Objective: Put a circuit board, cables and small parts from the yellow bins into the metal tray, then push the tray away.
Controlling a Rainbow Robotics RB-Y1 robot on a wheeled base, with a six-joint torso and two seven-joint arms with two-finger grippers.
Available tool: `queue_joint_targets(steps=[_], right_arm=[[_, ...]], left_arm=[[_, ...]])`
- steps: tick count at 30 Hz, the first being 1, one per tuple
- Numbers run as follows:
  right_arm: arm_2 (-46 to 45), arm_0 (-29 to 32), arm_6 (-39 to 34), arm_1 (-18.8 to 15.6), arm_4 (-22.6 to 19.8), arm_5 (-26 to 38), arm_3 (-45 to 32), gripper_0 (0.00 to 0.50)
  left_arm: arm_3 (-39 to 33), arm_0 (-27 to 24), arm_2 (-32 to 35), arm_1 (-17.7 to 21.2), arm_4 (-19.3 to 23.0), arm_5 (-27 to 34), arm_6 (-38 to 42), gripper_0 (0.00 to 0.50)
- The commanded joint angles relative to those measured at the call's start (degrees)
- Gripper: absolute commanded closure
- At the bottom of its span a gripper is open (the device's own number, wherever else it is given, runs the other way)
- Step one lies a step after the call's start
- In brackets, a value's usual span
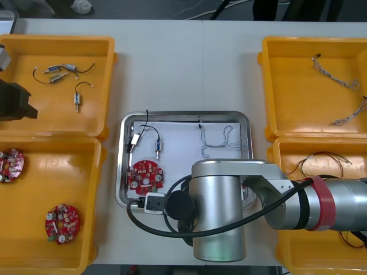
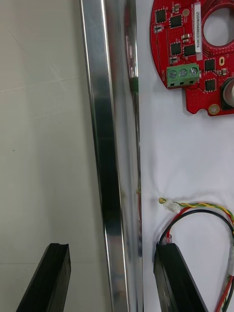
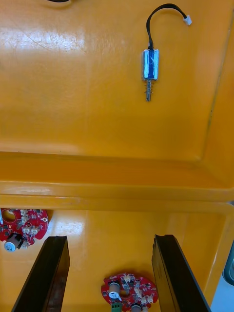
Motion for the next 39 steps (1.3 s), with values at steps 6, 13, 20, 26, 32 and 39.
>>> queue_joint_targets(steps=[6,13,20,26,32,39], right_arm=[[0.8,-1.7,2.6,3.3,0.8,-0.5,2.2,0.000],[0.9,-1.7,2.7,3.6,0.8,-0.6,2.9,0.000],[1.1,-1.8,2.8,3.5,0.9,-0.6,3.2,0.000],[1.2,-1.7,2.9,3.4,1.0,-0.6,3.4,0.000],[1.4,-1.7,3.2,3.6,1.0,-1.1,4.0,0.000],[1.5,-1.7,3.3,4.0,0.9,-1.8,5.0,0.000]], left_arm=[[-1.5,0.8,1.7,2.7,-0.9,0.4,-5.9,0.000],[-1.5,0.8,1.7,2.7,-0.9,0.4,-5.9,0.000],[-1.5,0.8,1.7,2.7,-0.9,0.4,-5.9,0.000],[-1.5,0.8,1.7,2.7,-0.9,0.4,-5.9,0.000],[-1.5,0.8,1.7,2.7,-0.9,0.4,-5.9,0.000],[-1.5,0.8,1.7,2.7,-0.9,0.4,-5.9,0.000]])
